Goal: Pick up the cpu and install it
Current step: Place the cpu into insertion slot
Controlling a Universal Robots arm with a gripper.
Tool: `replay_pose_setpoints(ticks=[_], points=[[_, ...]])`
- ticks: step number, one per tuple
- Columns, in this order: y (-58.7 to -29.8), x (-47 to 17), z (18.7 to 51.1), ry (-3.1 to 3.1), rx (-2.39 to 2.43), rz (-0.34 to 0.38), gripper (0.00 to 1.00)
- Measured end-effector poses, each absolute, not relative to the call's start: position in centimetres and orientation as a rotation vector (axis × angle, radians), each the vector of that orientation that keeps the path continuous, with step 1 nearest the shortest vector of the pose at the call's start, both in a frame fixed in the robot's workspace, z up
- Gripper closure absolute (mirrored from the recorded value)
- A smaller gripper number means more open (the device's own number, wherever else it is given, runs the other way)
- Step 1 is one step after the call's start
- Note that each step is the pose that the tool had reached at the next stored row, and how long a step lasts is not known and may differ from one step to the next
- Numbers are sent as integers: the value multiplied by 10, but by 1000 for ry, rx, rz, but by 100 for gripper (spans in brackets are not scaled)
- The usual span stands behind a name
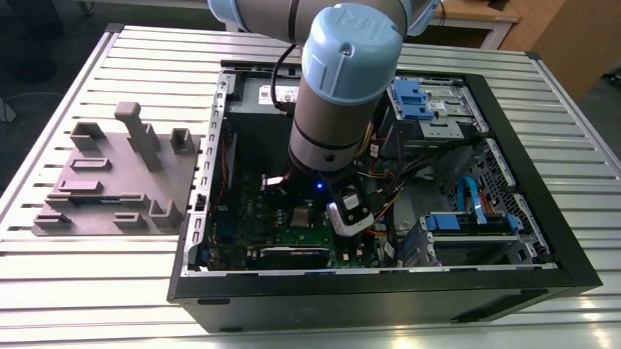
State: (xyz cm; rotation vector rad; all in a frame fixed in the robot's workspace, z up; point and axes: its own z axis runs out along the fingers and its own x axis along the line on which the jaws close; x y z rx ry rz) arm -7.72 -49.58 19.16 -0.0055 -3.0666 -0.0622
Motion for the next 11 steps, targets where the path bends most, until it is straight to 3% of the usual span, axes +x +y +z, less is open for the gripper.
replay_pose_setpoints(ticks=[1, 11], points=[[-496, -77, 192, -3067, -6, -63, 60], [-496, -76, 198, -3063, -5, -50, 60]])
